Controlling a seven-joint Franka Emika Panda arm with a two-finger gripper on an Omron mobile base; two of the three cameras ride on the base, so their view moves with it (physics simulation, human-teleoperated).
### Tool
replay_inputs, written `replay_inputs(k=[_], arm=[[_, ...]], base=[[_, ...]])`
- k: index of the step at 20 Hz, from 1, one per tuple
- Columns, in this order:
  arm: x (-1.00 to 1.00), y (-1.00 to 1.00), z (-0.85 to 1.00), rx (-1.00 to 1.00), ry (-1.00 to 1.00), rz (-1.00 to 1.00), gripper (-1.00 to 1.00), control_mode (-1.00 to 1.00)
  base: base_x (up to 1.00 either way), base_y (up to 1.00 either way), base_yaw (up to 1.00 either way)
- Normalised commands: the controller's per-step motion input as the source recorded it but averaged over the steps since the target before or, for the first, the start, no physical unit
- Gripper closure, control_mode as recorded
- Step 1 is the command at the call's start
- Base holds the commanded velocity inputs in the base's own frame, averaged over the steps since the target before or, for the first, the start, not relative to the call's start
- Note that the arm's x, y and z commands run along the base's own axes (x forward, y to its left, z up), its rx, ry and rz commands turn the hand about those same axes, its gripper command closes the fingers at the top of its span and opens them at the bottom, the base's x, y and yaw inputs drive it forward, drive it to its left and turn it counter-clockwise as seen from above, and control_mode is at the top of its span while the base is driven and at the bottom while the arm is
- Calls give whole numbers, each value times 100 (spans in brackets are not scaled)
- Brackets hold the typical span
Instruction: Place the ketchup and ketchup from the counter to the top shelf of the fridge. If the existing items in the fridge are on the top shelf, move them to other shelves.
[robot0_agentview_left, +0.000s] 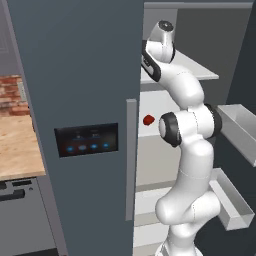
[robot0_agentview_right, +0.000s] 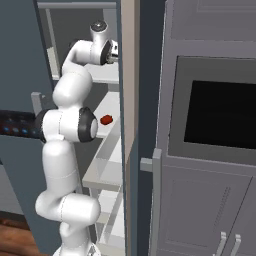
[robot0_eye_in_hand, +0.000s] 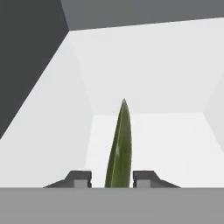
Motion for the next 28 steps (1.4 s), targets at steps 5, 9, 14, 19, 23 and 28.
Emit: replay_inputs(k=[5, 9, 14, 19, 23, 28], arm=[[0, 0, 0, 0, 0, 0, 100, -100], [-2, 0, 0, 0, 0, 0, 100, -100], [-31, 0, 1, 2, -10, 0, 100, -100], [-53, 0, 10, 5, -26, 0, 100, -100], [-64, -1, 13, 6, -32, 0, 100, -100], [-83, -9, 21, 8, -41, 0, 100, -100]], base=[[0, 0, 0], [0, 0, 0], [0, 0, 0], [0, 0, 0], [0, 0, 0], [0, 0, 0]])
